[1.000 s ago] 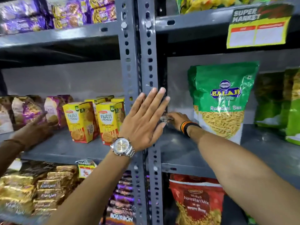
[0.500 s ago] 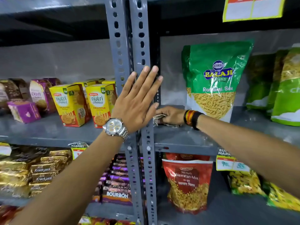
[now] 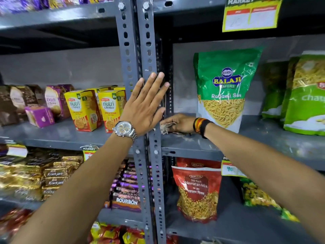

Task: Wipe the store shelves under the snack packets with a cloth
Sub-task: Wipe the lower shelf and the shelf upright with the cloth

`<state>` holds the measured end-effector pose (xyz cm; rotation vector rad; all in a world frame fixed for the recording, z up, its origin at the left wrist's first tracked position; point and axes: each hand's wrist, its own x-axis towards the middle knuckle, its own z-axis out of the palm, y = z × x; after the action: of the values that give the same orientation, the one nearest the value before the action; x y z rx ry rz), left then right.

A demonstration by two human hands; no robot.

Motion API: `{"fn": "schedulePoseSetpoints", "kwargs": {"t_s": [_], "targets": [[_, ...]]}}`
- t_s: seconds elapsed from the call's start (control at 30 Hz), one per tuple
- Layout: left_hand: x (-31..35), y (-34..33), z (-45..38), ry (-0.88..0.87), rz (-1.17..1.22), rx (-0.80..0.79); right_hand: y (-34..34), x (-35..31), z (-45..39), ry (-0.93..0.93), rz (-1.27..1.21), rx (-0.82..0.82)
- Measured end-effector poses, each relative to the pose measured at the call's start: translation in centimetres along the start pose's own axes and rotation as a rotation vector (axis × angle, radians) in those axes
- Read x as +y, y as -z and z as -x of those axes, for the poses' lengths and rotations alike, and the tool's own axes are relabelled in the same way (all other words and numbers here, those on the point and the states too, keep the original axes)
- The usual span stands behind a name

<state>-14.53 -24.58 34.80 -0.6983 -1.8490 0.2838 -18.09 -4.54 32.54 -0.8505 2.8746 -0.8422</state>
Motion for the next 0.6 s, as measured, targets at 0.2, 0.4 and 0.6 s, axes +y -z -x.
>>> {"fn": "schedulePoseSetpoints", "kwargs": {"t_s": [0.2, 0.4, 0.6], "targets": [[0.6, 1.0, -0.7, 0.029, 0.044, -0.034, 2.2, 0.1, 9.1, 0.041, -0.135, -0.226], [2.3, 0.5, -1.8, 0.164, 0.067, 0.031, 4.8, 0.6, 7.2, 0.027, -0.082, 0.151], [1.9, 0.1, -0.8, 0.134, 0.061, 0.066, 0.5, 2.0, -0.1, -0.027, 0.019, 0.134]]}}
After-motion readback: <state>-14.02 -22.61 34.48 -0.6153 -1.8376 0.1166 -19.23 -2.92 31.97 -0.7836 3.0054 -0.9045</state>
